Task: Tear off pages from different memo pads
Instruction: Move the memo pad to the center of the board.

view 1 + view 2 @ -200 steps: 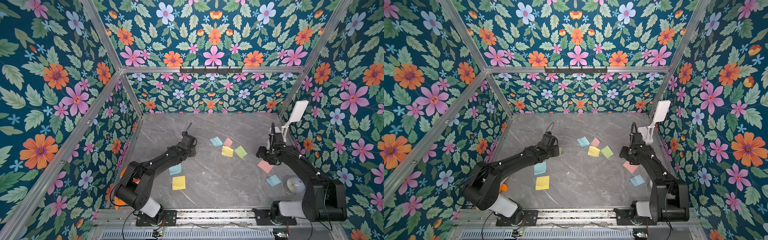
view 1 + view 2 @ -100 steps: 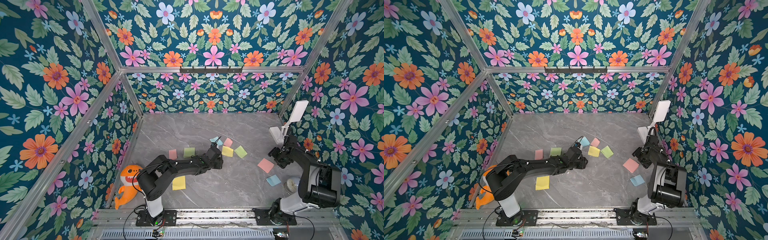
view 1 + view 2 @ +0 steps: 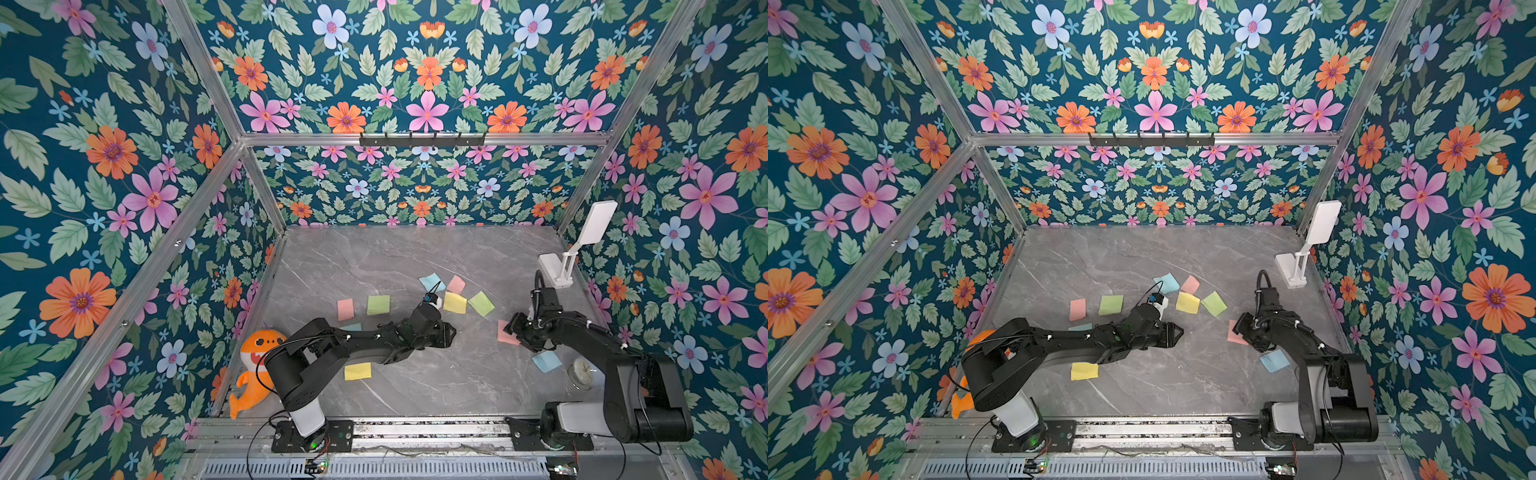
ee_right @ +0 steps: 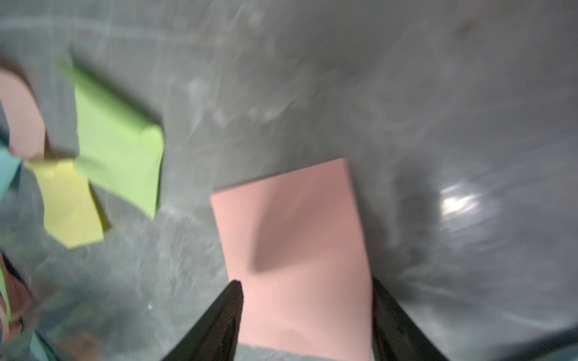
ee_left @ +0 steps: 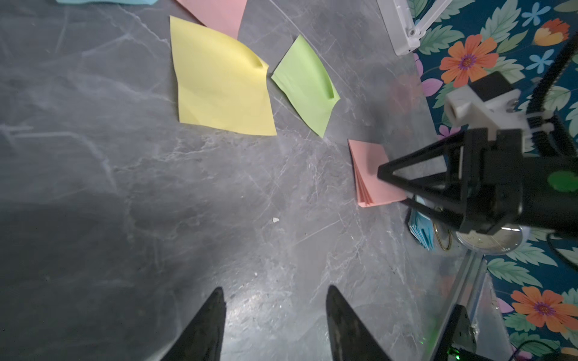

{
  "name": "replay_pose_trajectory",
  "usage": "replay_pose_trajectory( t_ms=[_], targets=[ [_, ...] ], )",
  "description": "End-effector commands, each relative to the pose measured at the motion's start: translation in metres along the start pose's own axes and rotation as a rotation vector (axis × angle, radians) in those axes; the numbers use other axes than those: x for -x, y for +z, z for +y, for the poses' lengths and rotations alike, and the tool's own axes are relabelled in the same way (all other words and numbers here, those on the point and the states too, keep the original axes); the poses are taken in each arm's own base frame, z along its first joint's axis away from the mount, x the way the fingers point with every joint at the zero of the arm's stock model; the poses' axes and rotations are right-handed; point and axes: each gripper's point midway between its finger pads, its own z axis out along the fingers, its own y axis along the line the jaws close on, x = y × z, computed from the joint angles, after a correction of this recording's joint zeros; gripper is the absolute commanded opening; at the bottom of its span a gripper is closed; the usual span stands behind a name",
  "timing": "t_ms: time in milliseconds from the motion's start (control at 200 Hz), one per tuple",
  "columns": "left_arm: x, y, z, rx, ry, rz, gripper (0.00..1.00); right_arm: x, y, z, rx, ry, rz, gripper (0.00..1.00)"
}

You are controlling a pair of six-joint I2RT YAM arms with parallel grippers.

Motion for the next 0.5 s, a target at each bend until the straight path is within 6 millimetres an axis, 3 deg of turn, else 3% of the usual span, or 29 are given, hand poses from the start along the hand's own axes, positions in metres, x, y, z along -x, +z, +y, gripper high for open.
replay_pose_trajectory(
  t_ms=[0,160,265,435,495],
  targets=[
    [0.007,0.002,-0.010,-0.038,-0.008,-0.028,0.52,-0.021,-0.002,0.007,0.010,0.022,0.071,0.66],
    [0.013,0.026,-0.047,-0.103,0.072,-0.030,0.48,-0.009,-0.017,-0.006,0.122,0.144,0.031,0.70],
    [0.019,0.056,-0.066,-0.109,0.145,-0.010,0.49,-0.009,-0.020,-0.005,0.181,0.195,0.022,0.70],
    [0.037,0.103,-0.076,-0.056,0.259,0.000,0.50,-0.007,-0.011,0.004,0.273,0.285,0.006,0.68],
    [0.035,0.118,-0.076,-0.036,0.286,0.034,0.49,-0.009,-0.005,0.007,0.306,0.321,0.026,0.66]
  ],
)
